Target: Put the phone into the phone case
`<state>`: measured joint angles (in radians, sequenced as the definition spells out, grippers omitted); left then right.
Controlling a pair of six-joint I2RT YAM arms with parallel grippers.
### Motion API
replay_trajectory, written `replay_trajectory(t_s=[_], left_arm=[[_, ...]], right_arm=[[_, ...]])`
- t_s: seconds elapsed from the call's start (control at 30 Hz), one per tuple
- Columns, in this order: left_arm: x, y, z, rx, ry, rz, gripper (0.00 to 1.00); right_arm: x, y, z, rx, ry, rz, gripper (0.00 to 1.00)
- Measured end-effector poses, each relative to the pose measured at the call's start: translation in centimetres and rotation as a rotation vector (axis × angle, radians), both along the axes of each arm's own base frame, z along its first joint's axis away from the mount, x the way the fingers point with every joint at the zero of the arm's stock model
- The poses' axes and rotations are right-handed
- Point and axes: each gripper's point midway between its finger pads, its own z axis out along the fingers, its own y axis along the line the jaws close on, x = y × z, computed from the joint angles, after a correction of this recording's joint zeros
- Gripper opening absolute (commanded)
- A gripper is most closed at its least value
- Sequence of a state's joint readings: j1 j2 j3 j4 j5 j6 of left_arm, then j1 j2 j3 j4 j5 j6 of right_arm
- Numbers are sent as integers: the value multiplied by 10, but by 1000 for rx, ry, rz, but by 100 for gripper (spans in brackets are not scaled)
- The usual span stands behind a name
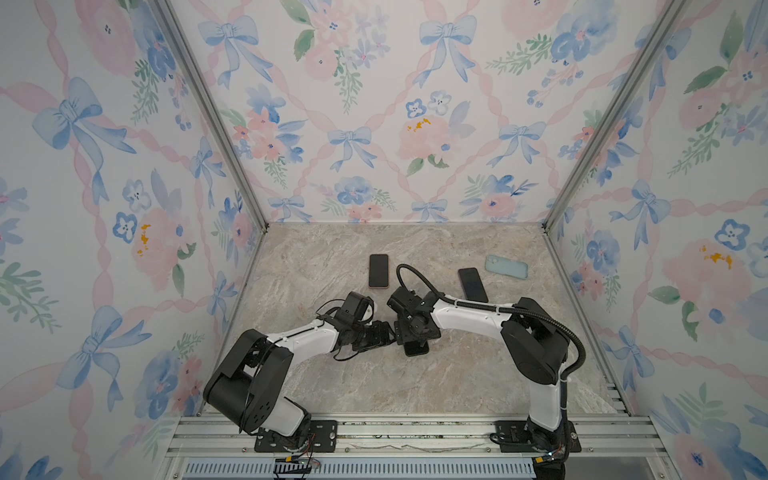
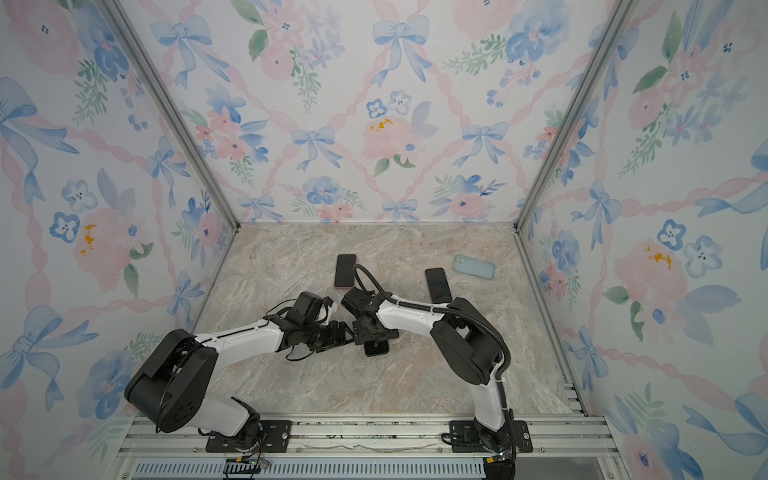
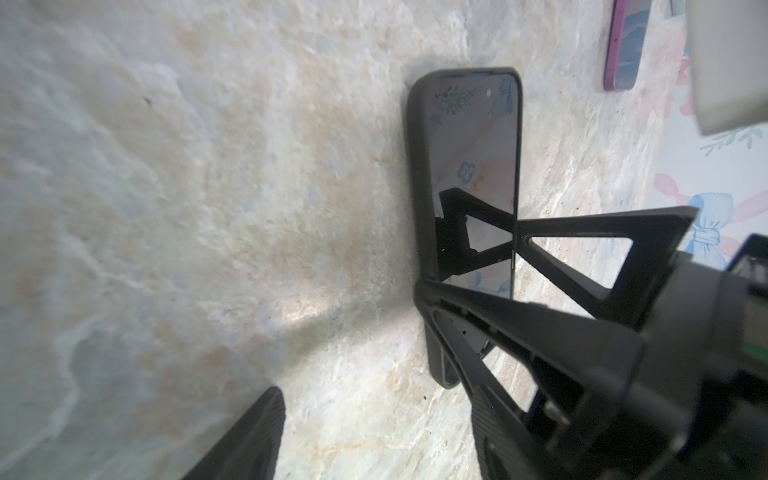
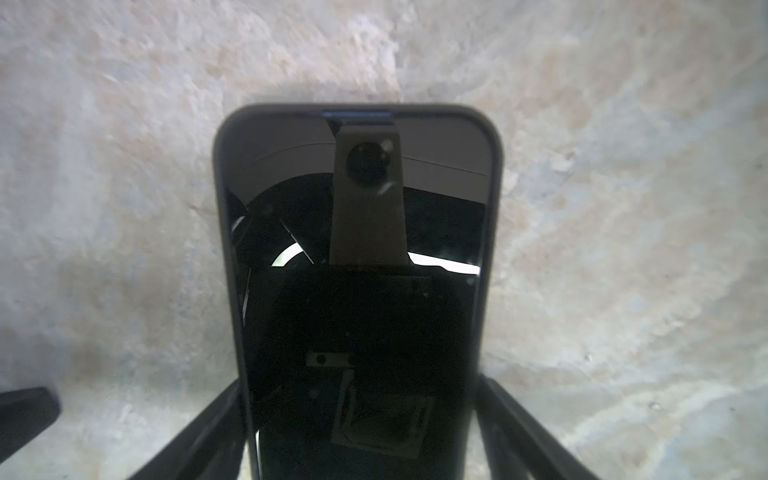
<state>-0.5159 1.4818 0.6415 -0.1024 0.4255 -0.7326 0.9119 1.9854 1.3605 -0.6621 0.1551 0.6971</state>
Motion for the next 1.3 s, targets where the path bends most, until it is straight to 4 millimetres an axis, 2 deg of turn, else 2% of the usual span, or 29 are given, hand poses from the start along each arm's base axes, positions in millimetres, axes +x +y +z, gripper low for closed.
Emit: replay_trajectory(t_s=[0.4, 0.47, 0.6, 0.73, 0.83, 1.07, 1.3], left_arm=[[1, 0, 1, 1, -1, 0, 73], [2, 2, 1, 8, -1, 1, 73], [12, 6, 1, 24, -6, 17, 72], [27, 9, 1, 27, -7, 36, 72], [39, 10, 6, 26, -23, 45, 72], [62, 5, 17, 4, -51, 45, 71], [69, 4, 16, -5, -44, 39, 71]], right_arm=[[3, -7, 3, -18, 20, -37, 65], [10, -11, 9, -18, 19, -55, 64], [40, -14, 30, 16, -15, -93, 63], [79, -15, 52, 61, -67, -129, 62], [102, -13, 57, 70, -91, -131, 61], [140, -12, 43, 60, -80, -143, 60], [168, -1, 31, 80, -68, -160, 60]])
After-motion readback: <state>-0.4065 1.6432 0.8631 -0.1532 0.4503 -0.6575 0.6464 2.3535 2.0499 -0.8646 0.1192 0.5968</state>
